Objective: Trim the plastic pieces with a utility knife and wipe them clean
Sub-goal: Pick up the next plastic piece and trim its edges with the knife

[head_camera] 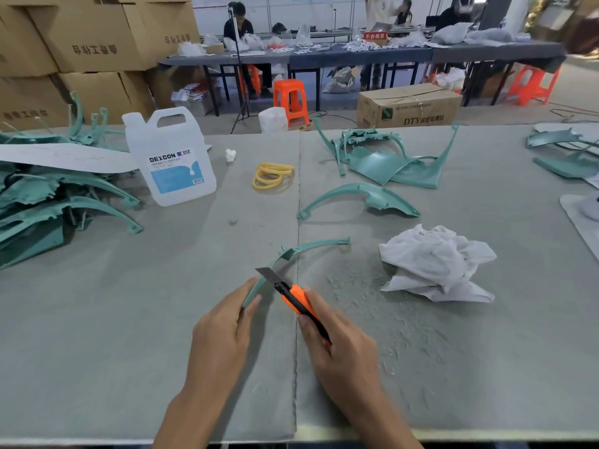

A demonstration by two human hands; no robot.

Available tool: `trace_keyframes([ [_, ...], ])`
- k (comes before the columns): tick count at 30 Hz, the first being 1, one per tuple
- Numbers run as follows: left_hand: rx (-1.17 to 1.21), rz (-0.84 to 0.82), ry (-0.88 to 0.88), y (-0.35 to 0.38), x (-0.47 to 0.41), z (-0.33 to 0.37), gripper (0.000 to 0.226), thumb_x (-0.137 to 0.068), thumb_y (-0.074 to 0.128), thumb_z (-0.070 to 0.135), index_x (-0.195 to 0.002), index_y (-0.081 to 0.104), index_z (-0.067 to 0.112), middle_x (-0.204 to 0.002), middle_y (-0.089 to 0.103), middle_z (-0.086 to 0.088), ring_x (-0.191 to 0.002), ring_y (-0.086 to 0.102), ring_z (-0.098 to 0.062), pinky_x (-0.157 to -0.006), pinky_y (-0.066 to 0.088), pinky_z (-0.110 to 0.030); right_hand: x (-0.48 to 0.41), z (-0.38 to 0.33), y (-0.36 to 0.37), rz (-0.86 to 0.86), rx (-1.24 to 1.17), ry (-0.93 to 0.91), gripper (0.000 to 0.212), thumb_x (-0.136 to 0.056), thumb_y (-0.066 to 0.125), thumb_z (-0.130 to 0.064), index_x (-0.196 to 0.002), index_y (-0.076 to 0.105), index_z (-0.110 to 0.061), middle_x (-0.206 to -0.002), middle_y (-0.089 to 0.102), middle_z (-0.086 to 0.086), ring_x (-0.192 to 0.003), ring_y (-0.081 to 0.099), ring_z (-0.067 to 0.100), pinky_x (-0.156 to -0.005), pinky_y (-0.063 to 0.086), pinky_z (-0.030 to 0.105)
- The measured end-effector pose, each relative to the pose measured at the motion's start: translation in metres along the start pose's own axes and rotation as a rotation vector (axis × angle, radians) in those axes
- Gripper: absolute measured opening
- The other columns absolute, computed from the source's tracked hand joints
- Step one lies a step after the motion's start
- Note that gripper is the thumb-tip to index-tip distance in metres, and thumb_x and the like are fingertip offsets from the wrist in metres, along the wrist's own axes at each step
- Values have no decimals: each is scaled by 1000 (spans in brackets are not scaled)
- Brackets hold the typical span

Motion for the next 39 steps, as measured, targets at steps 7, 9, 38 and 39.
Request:
trace_keyframes([
  [7, -45, -8, 86, 10, 13, -2, 35, -97, 61, 20, -131, 66, 29, -121, 71, 10, -103, 65, -7, -86, 41, -11, -5, 17, -5, 93, 80, 199, 45, -100, 54, -47, -143, 46, -58, -113, 73, -13, -93, 70, 18, -70, 54, 37],
  [9, -55, -16, 80, 12, 17, -5, 44, -94, 67, 8, -132, 65, 29, -122, 69, 12, -104, 65, -8, -87, 43, -14, -4, 18, -9, 158, 94, 236, 45, -100, 53, -47, -144, 45, -56, -116, 73, -13, -94, 71, 21, -69, 54, 38],
  [38, 246, 56, -203, 7, 0, -19, 23, -95, 62, 42, -116, 71, 39, -99, 71, 30, -91, 65, 11, -78, 48, -12, -2, 4, 8, -47, 15, 8, 51, -98, 43, -57, -148, 33, -60, -106, 72, -15, -86, 66, 7, -70, 55, 32],
  [39, 240, 57, -204, 7, -2, -18, 23, -95, 62, 42, -115, 72, 38, -94, 71, 30, -87, 65, 11, -73, 46, -9, -2, 3, 10, -54, 11, 8, 51, -99, 42, -58, -149, 33, -59, -106, 72, -13, -85, 66, 9, -70, 55, 34],
])
Point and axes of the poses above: each hand's wrist, its own x-axis away from the middle knuckle, its own y-axis out of the palm, z = x × y, the point moved 6 cm from there along -x, towards the middle knuckle
